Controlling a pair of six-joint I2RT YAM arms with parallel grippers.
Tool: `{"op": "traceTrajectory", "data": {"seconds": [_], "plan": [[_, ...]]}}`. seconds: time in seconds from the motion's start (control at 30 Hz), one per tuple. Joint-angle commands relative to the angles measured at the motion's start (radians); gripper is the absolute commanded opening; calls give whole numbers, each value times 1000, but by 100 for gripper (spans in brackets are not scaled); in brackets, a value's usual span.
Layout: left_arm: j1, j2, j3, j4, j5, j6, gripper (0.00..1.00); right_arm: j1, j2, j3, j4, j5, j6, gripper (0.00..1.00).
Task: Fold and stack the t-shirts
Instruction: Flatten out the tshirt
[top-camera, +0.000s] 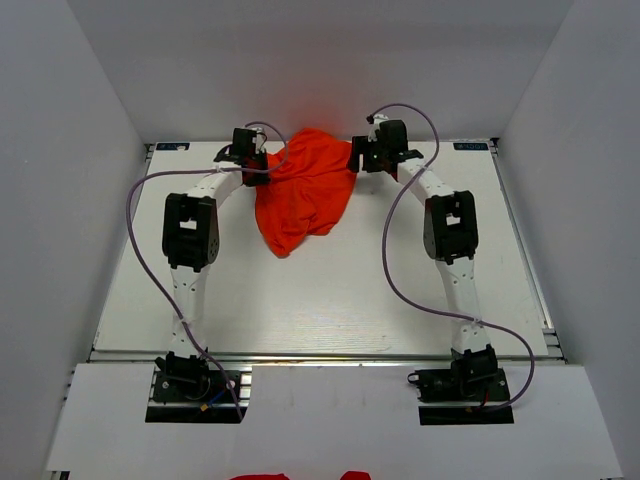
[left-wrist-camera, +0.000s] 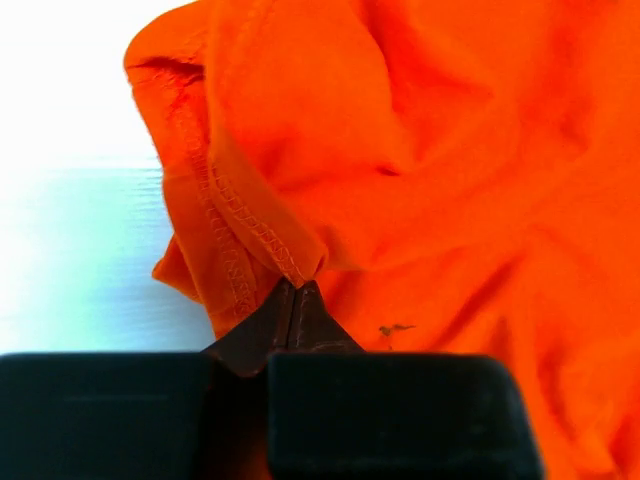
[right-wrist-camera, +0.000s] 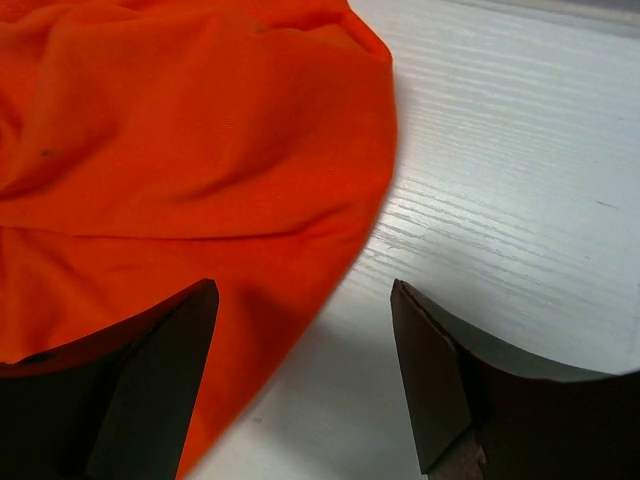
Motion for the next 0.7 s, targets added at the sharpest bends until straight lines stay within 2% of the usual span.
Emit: {"op": "traceTrajectory", "data": {"seconds": [0.0, 0.2, 0.37, 0.47, 0.67], "plan": [[-2, -42, 8, 2, -21, 16, 0, 1, 45, 69, 57, 41, 48, 75], [-2, -137, -46, 39, -12, 63, 0, 4, 91, 110, 104, 38, 76, 68], [-2, -231, -104, 83, 60, 73, 0, -2, 117, 142, 141, 21, 76, 68], [-2, -274, -118, 83, 97, 73, 0, -2, 134, 143, 155, 4, 46, 60], [-2, -318, -173, 83, 143, 62, 0, -7, 178, 192, 156, -65, 22, 55]]}}
